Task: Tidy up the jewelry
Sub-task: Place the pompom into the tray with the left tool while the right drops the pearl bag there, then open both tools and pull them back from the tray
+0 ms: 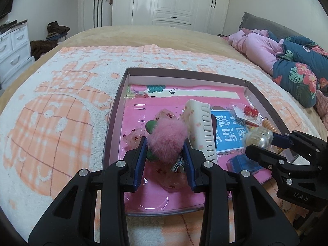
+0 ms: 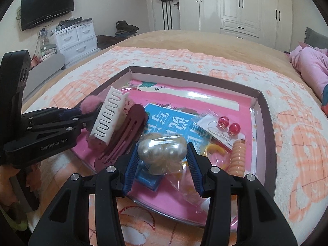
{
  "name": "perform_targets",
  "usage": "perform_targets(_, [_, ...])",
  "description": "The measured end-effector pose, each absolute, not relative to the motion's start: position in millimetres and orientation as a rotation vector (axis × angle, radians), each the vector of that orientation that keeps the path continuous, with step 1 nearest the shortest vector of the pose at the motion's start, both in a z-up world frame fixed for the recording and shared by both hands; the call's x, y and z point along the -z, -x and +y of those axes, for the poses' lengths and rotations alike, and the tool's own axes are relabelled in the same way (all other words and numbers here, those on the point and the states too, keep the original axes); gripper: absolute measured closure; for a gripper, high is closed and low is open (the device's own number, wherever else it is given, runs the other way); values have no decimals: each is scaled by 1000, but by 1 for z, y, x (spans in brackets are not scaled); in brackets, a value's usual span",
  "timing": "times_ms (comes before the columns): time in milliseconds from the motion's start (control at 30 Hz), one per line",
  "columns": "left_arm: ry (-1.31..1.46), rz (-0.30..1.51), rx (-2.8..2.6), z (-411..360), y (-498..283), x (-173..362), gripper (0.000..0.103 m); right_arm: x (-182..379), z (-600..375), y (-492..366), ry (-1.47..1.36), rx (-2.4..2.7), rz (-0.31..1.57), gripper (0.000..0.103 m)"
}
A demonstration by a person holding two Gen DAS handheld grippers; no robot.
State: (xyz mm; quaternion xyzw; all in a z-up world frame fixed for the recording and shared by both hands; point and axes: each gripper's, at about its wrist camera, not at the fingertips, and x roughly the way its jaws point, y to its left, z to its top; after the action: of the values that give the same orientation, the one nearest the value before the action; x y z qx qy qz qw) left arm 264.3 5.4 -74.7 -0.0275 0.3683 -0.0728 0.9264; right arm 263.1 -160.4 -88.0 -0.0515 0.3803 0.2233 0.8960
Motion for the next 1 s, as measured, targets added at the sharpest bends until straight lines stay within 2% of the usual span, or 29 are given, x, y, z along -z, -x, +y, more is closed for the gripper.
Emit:
perform_targets(200, [62, 760, 152, 7, -264, 75, 77, 87, -166, -259, 87, -460, 790, 58])
perform_targets(267, [66, 764, 154, 7, -263, 76, 77, 86, -168, -257, 82, -459, 787, 54])
perform_targets(400, [69, 771, 150, 7, -261, 76, 76, 83, -172, -253, 74, -453, 776, 53])
perform_targets(567, [71, 761, 142, 6, -256, 71, 69, 76, -180, -247, 52, -437, 759, 48])
perform_targets(700, [73, 747, 136, 8, -249, 64, 58, 70, -187, -240, 36, -425, 743, 45])
perform_targets(867, [68, 716, 129, 8, -235, 52, 45, 62, -197, -225, 15, -405, 717, 35])
perform_targets(933, [71, 703, 125, 8, -227, 48, 33, 59, -199, -220, 12, -398, 707, 33])
perform_targets(1000, [73, 687, 124, 8, -220, 45, 27, 56, -202, -215, 4, -393, 696, 29])
